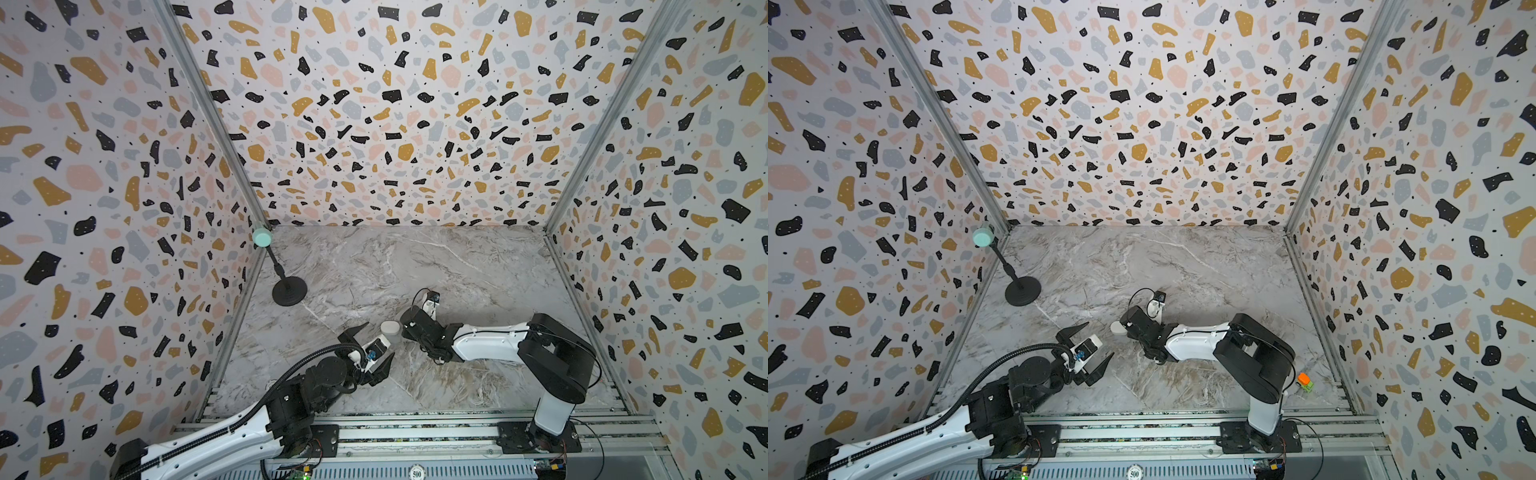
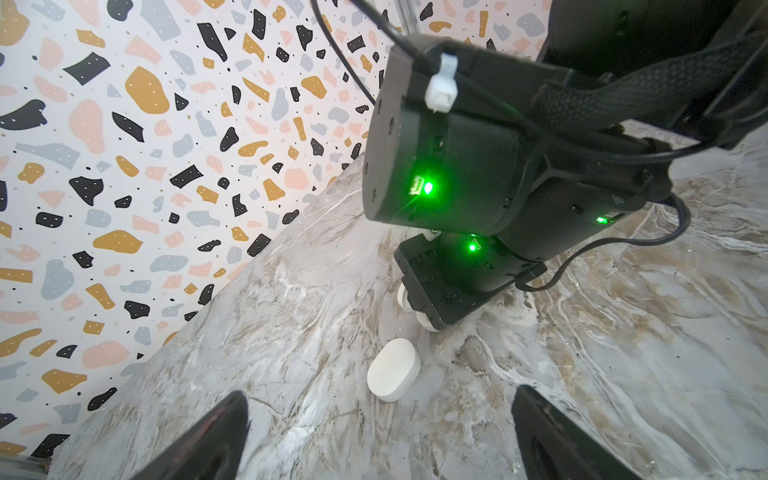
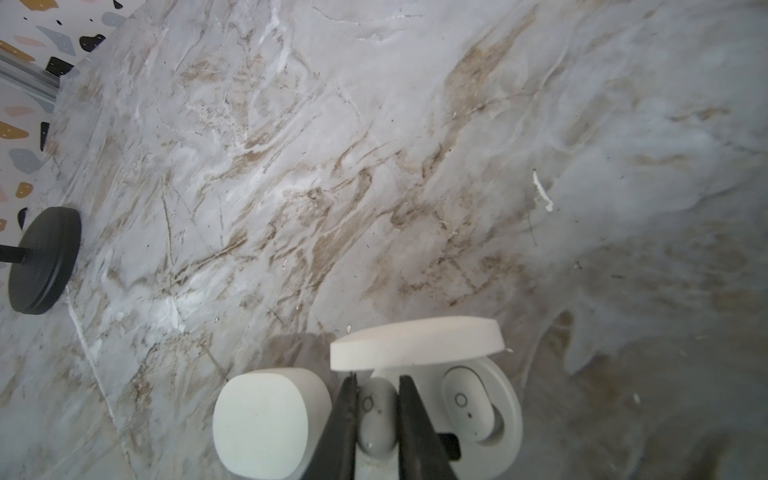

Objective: Insert the wireless bluetooth earbuds into the charging case

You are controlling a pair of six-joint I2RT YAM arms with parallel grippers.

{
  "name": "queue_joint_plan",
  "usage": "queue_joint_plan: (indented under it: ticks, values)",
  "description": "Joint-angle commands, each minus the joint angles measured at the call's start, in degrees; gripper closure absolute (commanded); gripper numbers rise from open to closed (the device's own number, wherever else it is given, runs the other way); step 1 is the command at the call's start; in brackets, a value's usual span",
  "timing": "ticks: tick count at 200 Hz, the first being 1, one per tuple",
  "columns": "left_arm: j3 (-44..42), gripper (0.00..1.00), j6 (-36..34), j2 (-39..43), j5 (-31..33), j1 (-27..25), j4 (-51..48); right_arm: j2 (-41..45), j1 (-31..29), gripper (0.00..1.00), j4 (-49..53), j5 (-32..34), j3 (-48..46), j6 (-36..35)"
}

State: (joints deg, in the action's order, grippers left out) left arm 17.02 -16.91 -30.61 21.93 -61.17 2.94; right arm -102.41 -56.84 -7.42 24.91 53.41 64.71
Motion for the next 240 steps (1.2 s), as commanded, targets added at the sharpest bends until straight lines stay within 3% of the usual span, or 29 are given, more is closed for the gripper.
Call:
queue_joint_plan:
  ticks: [1,240]
  values:
    - [0.0,0.0,0.4,0.1,-0.2,0.4,2.6,-0.3,0.3,0.98,0.0,0.0,0.1,0.7]
    - [0.0,0.0,0.4,0.1,-0.8,0.7,2.6,-0.9,0.4,0.94,0.2,0.0,-0.6,2.0]
